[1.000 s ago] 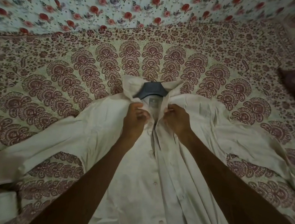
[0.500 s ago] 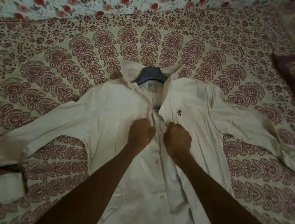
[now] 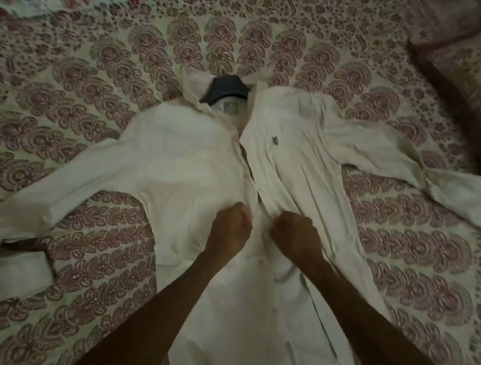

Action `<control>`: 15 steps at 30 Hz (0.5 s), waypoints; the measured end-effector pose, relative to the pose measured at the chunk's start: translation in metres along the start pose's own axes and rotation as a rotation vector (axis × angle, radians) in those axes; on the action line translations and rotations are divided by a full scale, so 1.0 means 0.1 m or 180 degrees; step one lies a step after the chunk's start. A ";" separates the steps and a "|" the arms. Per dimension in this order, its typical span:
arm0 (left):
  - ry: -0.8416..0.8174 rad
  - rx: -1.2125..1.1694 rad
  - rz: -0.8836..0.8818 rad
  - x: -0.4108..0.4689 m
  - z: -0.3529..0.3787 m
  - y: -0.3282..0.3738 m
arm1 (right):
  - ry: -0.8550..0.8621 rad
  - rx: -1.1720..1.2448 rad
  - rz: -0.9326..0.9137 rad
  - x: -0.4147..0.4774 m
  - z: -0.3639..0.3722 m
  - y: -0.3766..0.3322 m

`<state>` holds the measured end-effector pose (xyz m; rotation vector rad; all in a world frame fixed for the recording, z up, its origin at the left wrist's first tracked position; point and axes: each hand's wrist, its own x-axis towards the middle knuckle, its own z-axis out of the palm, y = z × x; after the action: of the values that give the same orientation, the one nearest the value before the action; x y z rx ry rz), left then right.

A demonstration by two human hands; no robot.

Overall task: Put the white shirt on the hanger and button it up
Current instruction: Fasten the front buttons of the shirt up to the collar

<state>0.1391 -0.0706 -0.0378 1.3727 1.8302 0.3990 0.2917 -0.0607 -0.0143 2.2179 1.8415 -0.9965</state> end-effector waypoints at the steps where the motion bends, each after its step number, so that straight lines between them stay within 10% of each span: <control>1: -0.0070 0.0126 0.0088 -0.10 0.07 -0.03 | -0.0024 -0.0194 -0.0040 -0.14 0.08 0.11; 10: -0.0241 0.0828 0.0047 -0.83 0.61 -0.02 | 0.0758 -0.0723 -0.0021 -0.88 0.41 1.02; 15: -0.0688 -0.0509 -0.0401 -0.91 0.62 0.07 | 0.0518 -0.0139 -0.0537 -0.95 0.30 1.14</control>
<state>0.1988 -0.1630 -0.0358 1.1390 1.6593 0.3113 0.3770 -0.1861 -0.0251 2.2079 2.1282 -0.8115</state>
